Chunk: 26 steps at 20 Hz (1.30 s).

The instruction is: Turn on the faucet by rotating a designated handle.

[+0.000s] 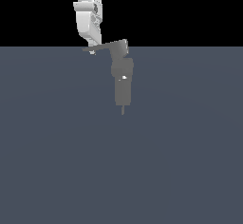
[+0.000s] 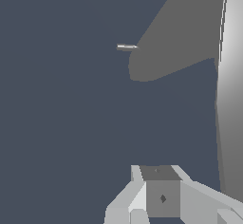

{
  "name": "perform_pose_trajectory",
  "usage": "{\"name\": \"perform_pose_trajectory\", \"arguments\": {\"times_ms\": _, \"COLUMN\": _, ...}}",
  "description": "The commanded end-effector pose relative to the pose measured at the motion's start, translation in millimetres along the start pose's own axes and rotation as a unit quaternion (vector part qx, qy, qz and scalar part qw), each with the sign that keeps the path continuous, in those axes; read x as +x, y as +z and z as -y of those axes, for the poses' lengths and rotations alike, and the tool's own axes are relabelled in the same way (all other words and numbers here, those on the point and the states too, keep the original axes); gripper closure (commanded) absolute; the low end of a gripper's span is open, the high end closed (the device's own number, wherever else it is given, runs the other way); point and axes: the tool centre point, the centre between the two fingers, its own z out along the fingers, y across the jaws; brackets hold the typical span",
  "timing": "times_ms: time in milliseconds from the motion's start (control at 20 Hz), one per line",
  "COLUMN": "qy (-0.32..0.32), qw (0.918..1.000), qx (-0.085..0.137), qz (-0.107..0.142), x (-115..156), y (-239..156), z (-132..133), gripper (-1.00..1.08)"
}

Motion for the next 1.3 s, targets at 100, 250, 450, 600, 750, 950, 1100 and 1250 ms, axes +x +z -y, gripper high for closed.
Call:
{"name": "perform_pose_trajectory", "arguments": {"times_ms": 100, "qy": 0.0, "qw": 1.0, "qx": 0.0, "qz": 0.0, "x": 0, "y": 0, "z": -8, "gripper": 1.08}}
{"name": "perform_pose_trajectory", "arguments": {"times_ms": 250, "qy": 0.0, "qw": 1.0, "qx": 0.0, "qz": 0.0, "x": -1, "y": 0, "z": -13, "gripper": 1.08}}
{"name": "perform_pose_trajectory", "arguments": {"times_ms": 450, "qy": 0.0, "qw": 1.0, "qx": 0.0, "qz": 0.0, "x": -1, "y": 0, "z": -21, "gripper": 1.08}}
{"name": "perform_pose_trajectory", "arguments": {"times_ms": 600, "qy": 0.0, "qw": 1.0, "qx": 0.0, "qz": 0.0, "x": -1, "y": 0, "z": -27, "gripper": 1.08}}
{"name": "perform_pose_trajectory", "arguments": {"times_ms": 750, "qy": 0.0, "qw": 1.0, "qx": 0.0, "qz": 0.0, "x": -1, "y": 0, "z": -34, "gripper": 1.08}}
{"name": "perform_pose_trajectory", "arguments": {"times_ms": 950, "qy": 0.0, "qw": 1.0, "qx": 0.0, "qz": 0.0, "x": -2, "y": 0, "z": -42, "gripper": 1.08}}
{"name": "perform_pose_trajectory", "arguments": {"times_ms": 1100, "qy": 0.0, "qw": 1.0, "qx": 0.0, "qz": 0.0, "x": -2, "y": 0, "z": -49, "gripper": 1.08}}
{"name": "perform_pose_trajectory", "arguments": {"times_ms": 1250, "qy": 0.0, "qw": 1.0, "qx": 0.0, "qz": 0.0, "x": -2, "y": 0, "z": -56, "gripper": 1.08}}
